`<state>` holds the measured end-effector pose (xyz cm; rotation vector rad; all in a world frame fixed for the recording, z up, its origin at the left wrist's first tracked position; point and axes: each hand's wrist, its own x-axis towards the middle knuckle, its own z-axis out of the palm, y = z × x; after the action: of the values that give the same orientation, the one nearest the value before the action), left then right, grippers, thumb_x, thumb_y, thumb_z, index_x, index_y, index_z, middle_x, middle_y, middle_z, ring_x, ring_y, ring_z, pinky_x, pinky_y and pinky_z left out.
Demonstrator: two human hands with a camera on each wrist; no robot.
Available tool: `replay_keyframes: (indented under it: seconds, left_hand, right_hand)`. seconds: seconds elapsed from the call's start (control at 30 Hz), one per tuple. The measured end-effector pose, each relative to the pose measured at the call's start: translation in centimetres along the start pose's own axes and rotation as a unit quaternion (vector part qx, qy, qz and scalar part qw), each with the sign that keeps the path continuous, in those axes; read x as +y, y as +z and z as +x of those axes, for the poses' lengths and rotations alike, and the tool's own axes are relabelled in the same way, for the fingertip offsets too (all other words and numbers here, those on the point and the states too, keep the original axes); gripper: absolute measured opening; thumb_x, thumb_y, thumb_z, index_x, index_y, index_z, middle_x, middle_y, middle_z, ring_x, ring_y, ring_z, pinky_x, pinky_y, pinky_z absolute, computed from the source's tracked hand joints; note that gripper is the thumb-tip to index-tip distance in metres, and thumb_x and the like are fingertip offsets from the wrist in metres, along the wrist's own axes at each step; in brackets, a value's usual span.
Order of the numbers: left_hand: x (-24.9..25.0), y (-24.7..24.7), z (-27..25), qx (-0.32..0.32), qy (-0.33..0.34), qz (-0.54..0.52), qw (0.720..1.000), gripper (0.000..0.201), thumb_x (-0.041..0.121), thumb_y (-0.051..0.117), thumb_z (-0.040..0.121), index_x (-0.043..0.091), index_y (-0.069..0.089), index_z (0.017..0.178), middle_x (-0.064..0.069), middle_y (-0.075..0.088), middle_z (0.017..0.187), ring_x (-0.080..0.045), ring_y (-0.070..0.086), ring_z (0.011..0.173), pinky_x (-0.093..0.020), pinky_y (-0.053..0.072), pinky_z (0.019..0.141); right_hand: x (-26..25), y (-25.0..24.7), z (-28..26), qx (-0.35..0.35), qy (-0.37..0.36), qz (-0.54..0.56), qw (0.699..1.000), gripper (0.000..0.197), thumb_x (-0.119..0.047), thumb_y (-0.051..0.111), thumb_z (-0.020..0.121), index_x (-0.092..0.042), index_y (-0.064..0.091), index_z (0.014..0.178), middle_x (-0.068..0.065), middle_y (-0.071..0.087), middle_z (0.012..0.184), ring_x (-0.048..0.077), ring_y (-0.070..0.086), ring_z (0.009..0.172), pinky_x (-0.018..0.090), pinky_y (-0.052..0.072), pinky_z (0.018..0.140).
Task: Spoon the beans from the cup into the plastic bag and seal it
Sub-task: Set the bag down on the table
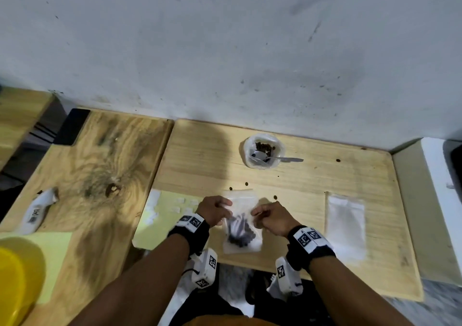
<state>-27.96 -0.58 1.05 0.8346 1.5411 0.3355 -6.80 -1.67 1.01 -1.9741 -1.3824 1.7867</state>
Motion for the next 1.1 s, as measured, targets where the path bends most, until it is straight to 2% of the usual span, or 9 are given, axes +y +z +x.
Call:
replay_keyframes:
  seconds: [0.1, 0.23, 0.33, 0.43, 0.53, 0.6, 0.73, 0.93, 1.1]
  left_hand:
    - [-0.2, -0.1, 0.2, 0.008, 0.015, 0.026, 1.000, 0.029, 0.009, 0.077, 0.072, 0.017, 0.065, 0.097, -0.009, 0.061, 0.101, -0.021, 0.056, 0.078, -0.027, 0.045, 0.064]
    - [0.8, -0.2, 0.4, 0.092, 0.086, 0.130, 0.983, 0.036, 0.022, 0.079, 0.075, 0.026, 0.060, 0.104, 0.001, 0.050, 0.113, -0.020, 0.056, 0.095, -0.027, 0.043, 0.081]
    - [2.3, 1.3, 0.6, 0.108, 0.135, 0.131, 0.976, 0.026, 0.022, 0.077, 0.078, 0.024, 0.062, 0.099, 0.001, 0.057, 0.105, -0.020, 0.058, 0.088, -0.028, 0.045, 0.081]
    - [4.2, 4.8, 0.9, 0.048, 0.128, 0.069, 0.988, 0.016, 0.016, 0.076, 0.080, 0.020, 0.064, 0.090, 0.002, 0.064, 0.085, -0.021, 0.060, 0.079, -0.024, 0.045, 0.071]
    - [6.5, 9.6, 0.9, -0.063, 0.077, 0.034, 0.994, 0.011, 0.018, 0.071, 0.086, 0.015, 0.064, 0.094, -0.001, 0.065, 0.086, -0.021, 0.060, 0.070, -0.023, 0.042, 0.055]
    - [7.4, 13.1, 1.3, -0.121, 0.051, 0.034, 0.991, 0.010, 0.019, 0.068, 0.088, 0.015, 0.064, 0.096, -0.002, 0.063, 0.087, -0.018, 0.058, 0.065, -0.023, 0.036, 0.051]
    - [8.0, 19.2, 1.8, -0.186, -0.015, 0.018, 0.982, 0.002, 0.018, 0.063, 0.090, 0.016, 0.062, 0.091, -0.003, 0.058, 0.084, -0.020, 0.052, 0.061, -0.024, 0.033, 0.055]
    - [7.6, 25.7, 2.1, -0.139, -0.058, 0.031, 0.988, 0.016, 0.023, 0.068, 0.086, 0.017, 0.062, 0.100, -0.002, 0.055, 0.088, -0.022, 0.051, 0.077, -0.025, 0.042, 0.056]
    - [7.0, 28.6, 3.4, -0.110, -0.043, 0.047, 0.992, 0.031, 0.034, 0.072, 0.072, 0.023, 0.064, 0.100, 0.000, 0.060, 0.093, -0.026, 0.060, 0.095, -0.033, 0.050, 0.079]
  right_hand:
    - [0.4, 0.0, -0.1, -0.017, 0.004, -0.027, 0.999, 0.028, 0.001, 0.073, 0.077, -0.025, 0.071, 0.087, -0.002, 0.067, 0.097, 0.006, 0.058, 0.070, 0.018, 0.048, 0.062]
    - [1.1, -1.4, -1.0, 0.041, -0.014, -0.003, 0.999, 0.029, -0.003, 0.076, 0.078, -0.029, 0.070, 0.088, -0.001, 0.068, 0.108, 0.015, 0.064, 0.092, 0.019, 0.050, 0.072]
    - [1.8, -3.6, -2.2, 0.107, -0.034, 0.046, 0.993, 0.025, 0.004, 0.074, 0.078, -0.020, 0.071, 0.081, -0.005, 0.069, 0.093, 0.005, 0.063, 0.081, 0.005, 0.045, 0.060]
    - [3.6, -6.5, -3.6, 0.170, -0.032, 0.076, 0.982, 0.025, 0.003, 0.074, 0.079, -0.022, 0.070, 0.078, -0.014, 0.068, 0.084, 0.004, 0.063, 0.078, 0.002, 0.043, 0.060]
    - [6.6, -9.6, -4.7, 0.241, -0.007, 0.086, 0.967, 0.028, -0.001, 0.074, 0.078, -0.028, 0.070, 0.074, -0.018, 0.068, 0.083, 0.006, 0.065, 0.082, 0.004, 0.044, 0.065]
    - [8.8, -11.6, -5.4, 0.303, 0.022, 0.091, 0.948, 0.024, -0.005, 0.074, 0.077, -0.029, 0.071, 0.077, -0.015, 0.070, 0.084, 0.014, 0.067, 0.089, 0.016, 0.048, 0.074]
    - [12.9, -14.4, -6.7, 0.369, 0.092, 0.071, 0.922, 0.031, -0.017, 0.075, 0.079, -0.024, 0.069, 0.109, 0.001, 0.068, 0.109, 0.023, 0.064, 0.102, 0.030, 0.049, 0.087]
    - [16.7, -16.4, -6.0, 0.331, 0.151, 0.037, 0.931, 0.083, -0.045, 0.085, 0.067, -0.017, 0.051, 0.137, 0.010, 0.058, 0.133, 0.031, 0.059, 0.117, 0.040, 0.052, 0.094]
    - [17.6, -17.4, -5.5, 0.318, 0.138, 0.061, 0.936, 0.057, -0.033, 0.084, 0.072, -0.020, 0.058, 0.122, 0.001, 0.065, 0.111, 0.026, 0.062, 0.108, 0.032, 0.049, 0.088]
